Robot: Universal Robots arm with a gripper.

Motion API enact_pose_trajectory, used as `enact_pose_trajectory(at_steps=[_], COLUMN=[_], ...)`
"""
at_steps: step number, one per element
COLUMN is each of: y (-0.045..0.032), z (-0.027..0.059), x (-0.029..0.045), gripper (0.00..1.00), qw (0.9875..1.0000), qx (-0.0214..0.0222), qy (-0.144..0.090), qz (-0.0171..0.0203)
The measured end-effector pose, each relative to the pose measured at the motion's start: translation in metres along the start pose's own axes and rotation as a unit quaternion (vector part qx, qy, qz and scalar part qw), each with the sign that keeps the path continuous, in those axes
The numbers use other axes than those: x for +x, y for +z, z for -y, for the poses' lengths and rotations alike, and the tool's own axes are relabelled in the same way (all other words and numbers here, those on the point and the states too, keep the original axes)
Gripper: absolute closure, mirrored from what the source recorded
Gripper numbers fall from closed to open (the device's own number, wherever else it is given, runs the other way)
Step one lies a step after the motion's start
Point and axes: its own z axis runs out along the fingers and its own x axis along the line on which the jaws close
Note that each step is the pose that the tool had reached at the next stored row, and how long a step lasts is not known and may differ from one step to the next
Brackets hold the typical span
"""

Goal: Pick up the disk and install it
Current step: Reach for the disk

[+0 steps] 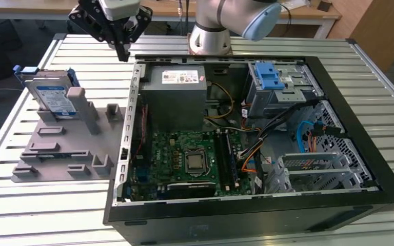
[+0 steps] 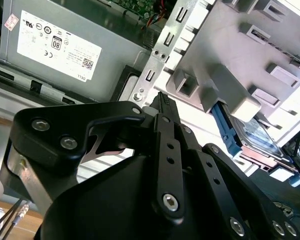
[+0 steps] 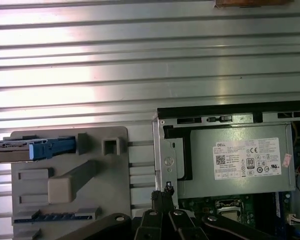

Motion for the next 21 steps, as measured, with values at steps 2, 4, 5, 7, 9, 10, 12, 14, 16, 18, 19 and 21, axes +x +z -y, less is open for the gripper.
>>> enact_pose_trajectory(at_steps=[2,4,5,7,9,10,12,14,16,18,19,21], y=[0.0,0.0,0.0,0.0001,0.0001,0.0002,0.0002,0.0002,0.0002,0.0003,0.0003,0.0003], z=[-0.0004,-0.0007,-0.0008,-0.001,-0.0013,-0.0015,-0.0017,-0.0019,-0.0021,-0.0024,-0.0025,-0.0026], x=[0.0021,0.0043,0.0053,0.0073,0.0093,0.0103,0.0124,0.0148,0.0173,0.0196,0.0207,0.0229], gripper=[0.89,0.89,0.89,0.89,0.89,0.89,0.89,0.89,0.89,0.89,0.89,0.89], qw=[1.0,1.0,1.0,1.0,1.0,1.0,1.0,1.0,1.0,1.0,1.0,1.0], qx=[0.0,0.0,0.0,0.0001,0.0,0.0,0.0001,0.0,0.0001,0.0,0.0001,0.0], qy=[0.0,0.0,0.0,0.0,0.0,0.0,0.0,0.0,0.0,0.0,0.0,0.0], qz=[0.0,0.0,0.0,0.0,0.0,0.0,0.0,0.0,-0.0001,0.0,0.0,0.0])
